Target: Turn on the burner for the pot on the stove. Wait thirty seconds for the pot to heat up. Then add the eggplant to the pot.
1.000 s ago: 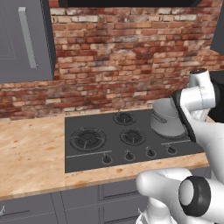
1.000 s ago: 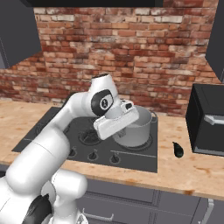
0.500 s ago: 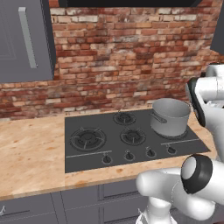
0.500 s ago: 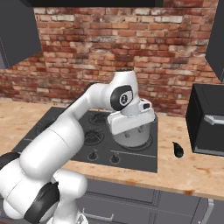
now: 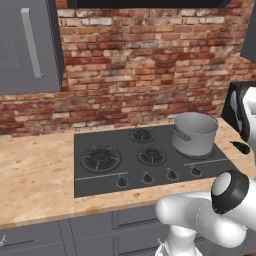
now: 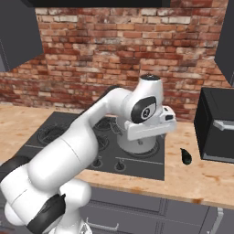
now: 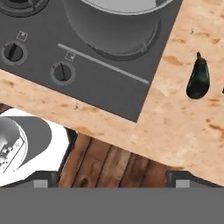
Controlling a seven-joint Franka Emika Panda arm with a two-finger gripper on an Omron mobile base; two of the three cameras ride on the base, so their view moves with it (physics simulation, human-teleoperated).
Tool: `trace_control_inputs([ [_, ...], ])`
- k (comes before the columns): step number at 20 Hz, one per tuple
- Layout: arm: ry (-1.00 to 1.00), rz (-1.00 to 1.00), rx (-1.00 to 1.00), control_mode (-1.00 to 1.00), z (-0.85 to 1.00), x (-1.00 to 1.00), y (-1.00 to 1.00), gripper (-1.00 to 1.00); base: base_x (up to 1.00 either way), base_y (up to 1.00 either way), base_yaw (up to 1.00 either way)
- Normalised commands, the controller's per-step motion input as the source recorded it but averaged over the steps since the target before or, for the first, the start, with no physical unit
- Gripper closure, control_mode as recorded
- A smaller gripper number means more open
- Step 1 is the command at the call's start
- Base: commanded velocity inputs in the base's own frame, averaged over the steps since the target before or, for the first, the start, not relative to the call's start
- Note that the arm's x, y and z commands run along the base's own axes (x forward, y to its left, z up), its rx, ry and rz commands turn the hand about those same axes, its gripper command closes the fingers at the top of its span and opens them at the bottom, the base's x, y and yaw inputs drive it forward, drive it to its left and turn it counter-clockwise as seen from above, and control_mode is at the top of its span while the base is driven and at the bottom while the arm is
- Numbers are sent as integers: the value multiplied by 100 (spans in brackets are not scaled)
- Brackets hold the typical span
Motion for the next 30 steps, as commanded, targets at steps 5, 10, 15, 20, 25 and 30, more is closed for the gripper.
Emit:
trace_control_inputs([
  [5,-4,-31,5,-100,0,0,-15,-100,0,0,0],
  [10,-1,-23,12,-100,-1,1,-35,-100,0,0,0],
  [15,-8,-17,14,-100,-6,11,-43,-100,0,0,0],
  [20,-16,-14,10,-100,-12,28,-25,-100,0,0,0],
  [25,-23,-13,7,-100,-30,22,-13,-100,0,0,0],
  [30,-26,-7,6,-100,-49,26,-5,-100,0,0,0],
])
